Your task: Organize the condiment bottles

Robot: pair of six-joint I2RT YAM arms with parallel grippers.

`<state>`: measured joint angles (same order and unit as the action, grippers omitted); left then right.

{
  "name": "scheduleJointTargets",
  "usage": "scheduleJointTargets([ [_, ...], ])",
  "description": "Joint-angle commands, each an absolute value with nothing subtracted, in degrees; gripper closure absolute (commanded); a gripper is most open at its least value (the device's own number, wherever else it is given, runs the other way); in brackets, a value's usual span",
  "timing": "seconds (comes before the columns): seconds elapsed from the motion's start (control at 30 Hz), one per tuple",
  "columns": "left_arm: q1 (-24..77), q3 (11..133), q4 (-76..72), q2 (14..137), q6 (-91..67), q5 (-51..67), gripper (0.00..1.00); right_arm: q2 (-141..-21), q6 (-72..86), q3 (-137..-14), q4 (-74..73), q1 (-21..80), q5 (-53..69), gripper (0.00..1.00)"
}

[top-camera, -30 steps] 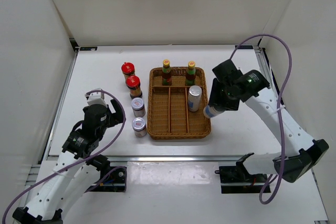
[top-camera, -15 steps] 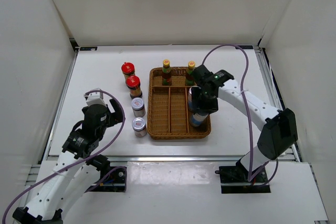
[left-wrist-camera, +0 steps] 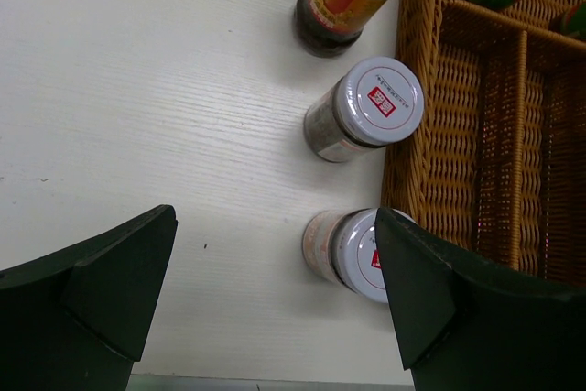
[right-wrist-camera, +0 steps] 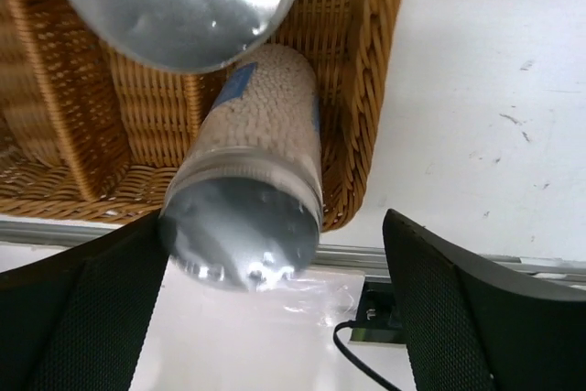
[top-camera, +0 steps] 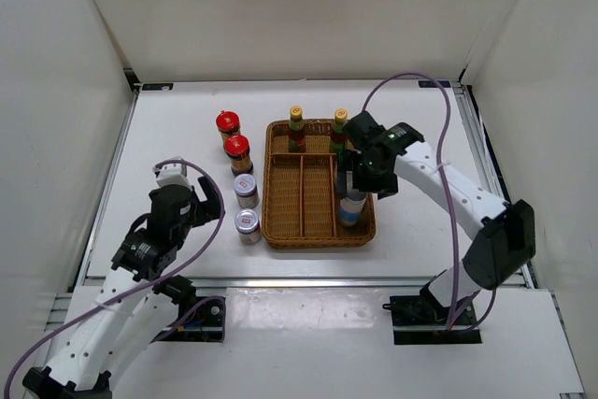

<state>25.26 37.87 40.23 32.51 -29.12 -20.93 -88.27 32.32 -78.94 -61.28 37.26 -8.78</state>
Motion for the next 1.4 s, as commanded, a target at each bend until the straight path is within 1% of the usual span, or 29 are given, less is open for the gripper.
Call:
scheduleJointTargets([
  [0.0,25.4,38.58,39.2,32.96,-28.21,-16.62,0.0,-82.36,34.8,-83.75,-64.33,37.18,-12.47,0.03],
  [0.03,25.4,38.58,39.2,32.96,-27.43,-15.92,0.0,-80.87,35.33,-84.8,-64.86,37.18,-12.48,0.02],
  [0.23,25.4,36.83,37.36,34.1,-26.89,-10.29,0.0,-76.21,38.23,-85.61,-66.18,37.71,-13.01,0.02],
  [0.4,25.4,35.16,36.12,35.33,-26.37,-6.86,0.0,-75.06,38.76,-83.59,-66.18,37.71,-13.01,0.02],
  [0.53,25.4,33.14,32.35,36.39,-24.53,-3.43,0.0,-74.45,38.76,-83.58,-66.71,37.71,-12.48,0.02],
  [0.83,25.93,31.46,23.13,46.04,-21.1,4.21,0.0,-70.32,39.29,-79.72,-67.85,37.71,-12.48,0.02],
  [1.1,29.27,34.18,22.5,56.4,-18.02,3.52,0.0,-68.64,39.81,-77.96,-68.91,37.71,-12.48,0.01],
  [1.27,30.76,34.19,22.5,58.27,-19.15,0.35,0.0,-68.64,39.81,-77.96,-69.43,37.71,-12.48,0.01],
  [1.3,30.76,33.67,22.5,58.27,-19.16,-0.43,0.01,-68.64,39.81,-77.44,-69.43,37.71,-12.48,0.01],
  [1.33,30.76,33.66,22.5,58.27,-19.16,-1.05,0.05,-68.64,39.81,-77.43,-69.43,37.71,-12.48,0.01],
  [1.37,30.76,33.66,23.02,58.27,-19.16,-1.05,0.13,-68.64,39.81,-77.43,-69.43,37.71,-12.48,0.01],
])
